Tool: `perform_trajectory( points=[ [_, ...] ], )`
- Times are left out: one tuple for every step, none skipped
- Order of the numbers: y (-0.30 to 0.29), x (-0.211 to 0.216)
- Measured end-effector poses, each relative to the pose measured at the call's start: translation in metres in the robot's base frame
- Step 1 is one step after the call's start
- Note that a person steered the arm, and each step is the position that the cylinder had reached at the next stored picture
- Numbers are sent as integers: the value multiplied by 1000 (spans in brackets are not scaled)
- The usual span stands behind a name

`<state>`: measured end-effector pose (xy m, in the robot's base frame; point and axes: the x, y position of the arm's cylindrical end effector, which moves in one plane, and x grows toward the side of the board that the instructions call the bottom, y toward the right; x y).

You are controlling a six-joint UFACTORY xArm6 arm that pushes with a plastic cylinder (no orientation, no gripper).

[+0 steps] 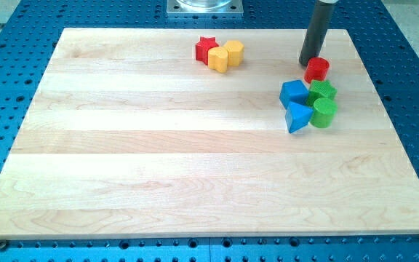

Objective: Place the blue blocks diagonally

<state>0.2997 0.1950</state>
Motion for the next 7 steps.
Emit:
perform_trajectory(
  points=[
    [-12, 30],
    [-43, 45],
    [-59, 46],
    [-77, 75],
    [-59, 68],
    [-50, 74],
    [-50, 136]
  ],
)
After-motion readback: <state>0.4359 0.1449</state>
